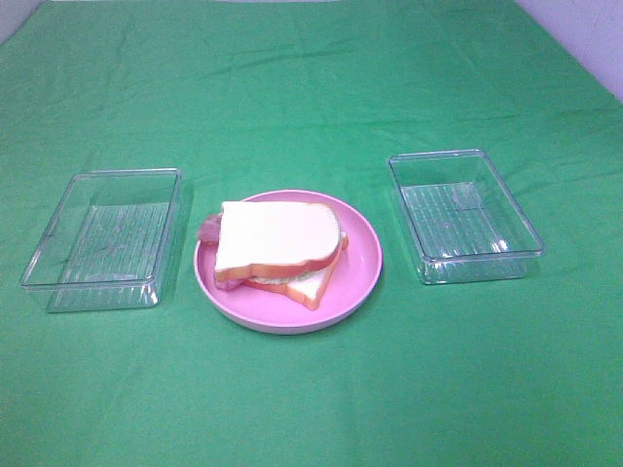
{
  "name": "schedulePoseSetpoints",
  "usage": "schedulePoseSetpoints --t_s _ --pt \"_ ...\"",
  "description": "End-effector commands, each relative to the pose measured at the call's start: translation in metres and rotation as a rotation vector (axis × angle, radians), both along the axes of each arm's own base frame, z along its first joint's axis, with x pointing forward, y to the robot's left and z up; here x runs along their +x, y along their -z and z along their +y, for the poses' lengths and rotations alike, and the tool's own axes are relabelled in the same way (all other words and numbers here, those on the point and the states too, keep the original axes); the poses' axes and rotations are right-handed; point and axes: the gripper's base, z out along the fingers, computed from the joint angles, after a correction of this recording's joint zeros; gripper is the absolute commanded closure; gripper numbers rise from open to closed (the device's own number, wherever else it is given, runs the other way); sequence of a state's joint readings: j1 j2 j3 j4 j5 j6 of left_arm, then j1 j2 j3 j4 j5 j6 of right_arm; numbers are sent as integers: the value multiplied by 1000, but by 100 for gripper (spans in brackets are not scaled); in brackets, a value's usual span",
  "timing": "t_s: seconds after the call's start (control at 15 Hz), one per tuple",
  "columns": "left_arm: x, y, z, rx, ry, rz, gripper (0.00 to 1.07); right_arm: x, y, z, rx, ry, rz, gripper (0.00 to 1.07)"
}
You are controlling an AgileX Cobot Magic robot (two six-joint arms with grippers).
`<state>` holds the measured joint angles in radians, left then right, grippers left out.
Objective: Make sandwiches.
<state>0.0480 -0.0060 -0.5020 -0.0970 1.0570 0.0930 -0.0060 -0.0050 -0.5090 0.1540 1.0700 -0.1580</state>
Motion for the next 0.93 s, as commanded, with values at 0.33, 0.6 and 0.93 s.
schedulePoseSetpoints --t_s 0.33,0.6,0.93 --pt "-3 0 -1 -8 0 -30 35 -2 0 0 4 3 -22 37" --pt "-3 0 -1 -8 0 -30 35 -2 0 0 4 3 -22 37" --pt "-3 0 -1 -8 0 -30 35 -2 0 0 4 3 -22 37"
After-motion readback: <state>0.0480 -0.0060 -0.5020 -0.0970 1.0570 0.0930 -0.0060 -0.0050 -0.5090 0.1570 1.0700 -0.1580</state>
